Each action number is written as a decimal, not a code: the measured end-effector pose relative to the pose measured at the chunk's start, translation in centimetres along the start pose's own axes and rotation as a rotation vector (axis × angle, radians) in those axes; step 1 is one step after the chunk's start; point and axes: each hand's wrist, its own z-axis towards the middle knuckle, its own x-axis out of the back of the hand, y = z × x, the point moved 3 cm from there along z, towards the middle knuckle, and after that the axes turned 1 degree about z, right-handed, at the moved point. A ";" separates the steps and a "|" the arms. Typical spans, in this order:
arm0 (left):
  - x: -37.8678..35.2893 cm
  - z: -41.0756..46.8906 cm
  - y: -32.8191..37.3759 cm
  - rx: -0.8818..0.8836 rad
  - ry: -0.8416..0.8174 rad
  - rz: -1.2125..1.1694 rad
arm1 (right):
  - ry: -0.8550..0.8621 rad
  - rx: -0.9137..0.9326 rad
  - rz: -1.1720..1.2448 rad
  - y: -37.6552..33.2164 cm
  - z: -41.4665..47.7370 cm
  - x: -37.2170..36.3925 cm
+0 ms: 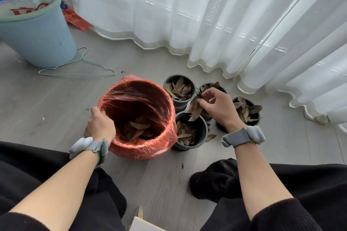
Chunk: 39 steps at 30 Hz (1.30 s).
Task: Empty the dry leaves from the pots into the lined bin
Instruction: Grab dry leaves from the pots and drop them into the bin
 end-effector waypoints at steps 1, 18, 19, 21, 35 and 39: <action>0.0 0.0 0.0 0.002 0.000 -0.002 | 0.025 -0.002 0.043 -0.6 0.2 0.3; 0.1 0.1 0.0 0.011 0.001 -0.003 | -0.172 -0.207 -0.094 2.5 -0.7 -7.3; 0.0 0.1 0.0 0.013 0.003 -0.001 | -0.244 -0.252 -0.151 4.1 -1.2 -8.2; 0.1 0.1 0.1 0.015 0.010 0.002 | -0.382 -0.276 -0.238 6.0 -2.2 -10.0; -0.4 0.5 -0.4 0.014 0.072 0.008 | -0.541 -0.214 -0.502 10.1 -3.0 -14.8; -0.5 0.5 -0.6 0.017 0.073 0.022 | -0.542 -0.161 -0.489 10.1 -3.3 -14.4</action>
